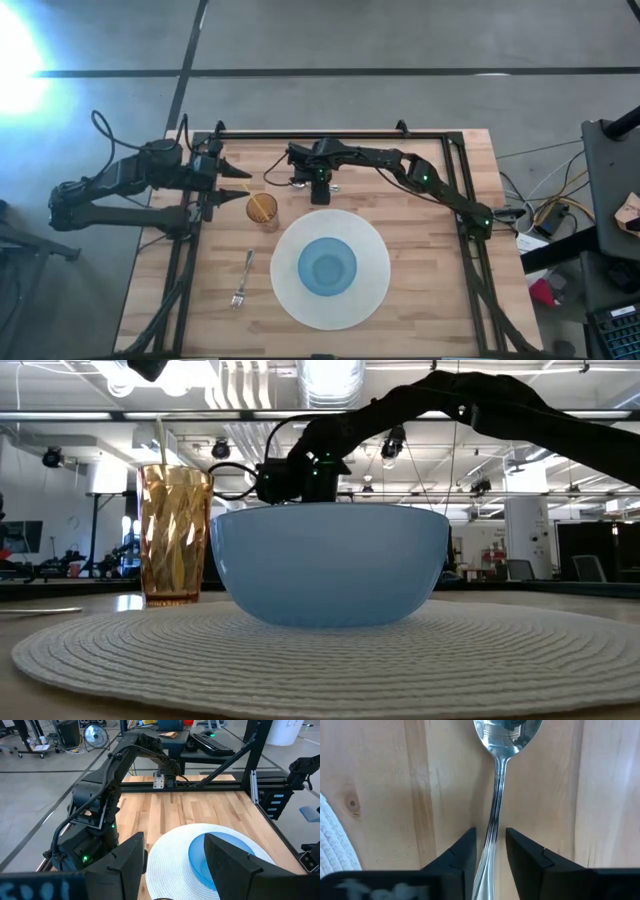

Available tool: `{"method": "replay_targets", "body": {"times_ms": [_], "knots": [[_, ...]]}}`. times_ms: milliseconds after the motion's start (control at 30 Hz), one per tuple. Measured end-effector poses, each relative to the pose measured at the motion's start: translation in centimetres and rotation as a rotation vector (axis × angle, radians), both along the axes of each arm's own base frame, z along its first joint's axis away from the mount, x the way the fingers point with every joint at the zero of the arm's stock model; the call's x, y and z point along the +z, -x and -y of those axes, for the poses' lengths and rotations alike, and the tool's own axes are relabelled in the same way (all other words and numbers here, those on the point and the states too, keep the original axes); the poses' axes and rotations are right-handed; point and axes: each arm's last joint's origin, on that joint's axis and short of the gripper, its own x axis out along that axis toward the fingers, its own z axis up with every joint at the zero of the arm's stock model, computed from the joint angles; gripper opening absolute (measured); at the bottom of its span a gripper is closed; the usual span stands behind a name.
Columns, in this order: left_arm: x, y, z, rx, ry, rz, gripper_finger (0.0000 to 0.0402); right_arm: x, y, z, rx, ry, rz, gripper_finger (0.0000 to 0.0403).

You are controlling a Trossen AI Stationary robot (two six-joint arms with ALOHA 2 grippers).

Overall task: Pick & Place Utensil
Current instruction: Put the silver spoon into the blue bowl on the white mat

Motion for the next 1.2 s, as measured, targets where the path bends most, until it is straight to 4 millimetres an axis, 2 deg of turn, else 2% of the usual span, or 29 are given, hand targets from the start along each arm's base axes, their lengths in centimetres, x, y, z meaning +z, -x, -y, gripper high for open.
{"method": "replay_targets", "body": {"times_ms": [400, 1000, 1200], "knots": [[-0.01, 0.0, 0.0, 0.0, 0.0, -0.001, 0.02, 0.01, 0.09, -0.03, 0.027, -0.001, -0.009, 0.0018], [-0.05, 0.01, 0.0, 0.0, 0.003, -0.005, 0.02, 0.21, 0.41, -0.05, 0.052, -0.004, -0.036, 0.0012], [-0.05, 0.0, 0.0, 0.0, 0.004, -0.005, 0.02, 0.91, 0.41, -0.07, 0.072, -0.002, -0.038, 0.0011]]}}
